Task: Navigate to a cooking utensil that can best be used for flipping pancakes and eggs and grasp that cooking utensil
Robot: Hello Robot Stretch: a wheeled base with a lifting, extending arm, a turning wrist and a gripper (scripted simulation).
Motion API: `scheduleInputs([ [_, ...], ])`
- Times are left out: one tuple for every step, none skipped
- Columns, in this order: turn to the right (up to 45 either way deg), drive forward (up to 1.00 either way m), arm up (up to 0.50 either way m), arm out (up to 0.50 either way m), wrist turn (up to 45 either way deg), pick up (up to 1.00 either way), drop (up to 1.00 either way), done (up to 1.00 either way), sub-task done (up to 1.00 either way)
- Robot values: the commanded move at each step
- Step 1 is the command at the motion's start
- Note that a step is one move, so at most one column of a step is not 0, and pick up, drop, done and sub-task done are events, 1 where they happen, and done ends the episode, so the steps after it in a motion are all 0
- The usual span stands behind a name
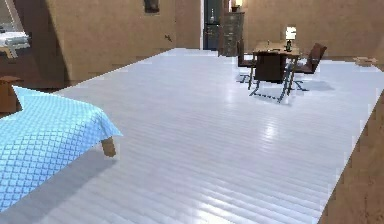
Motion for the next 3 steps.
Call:
scheduleInputs([
  [3.0, 0.0, 0.0, 0.0, 0.0, 0.0, 0.0, 0.0, 0.0],
  [0.0, 1.0, 0.0, 0.0, 0.0, 0.0, 0.0, 0.0, 0.0],
  [0.0, 1.0, 0.0, 0.0, 0.0, 0.0, 0.0, 0.0, 0.0],
])
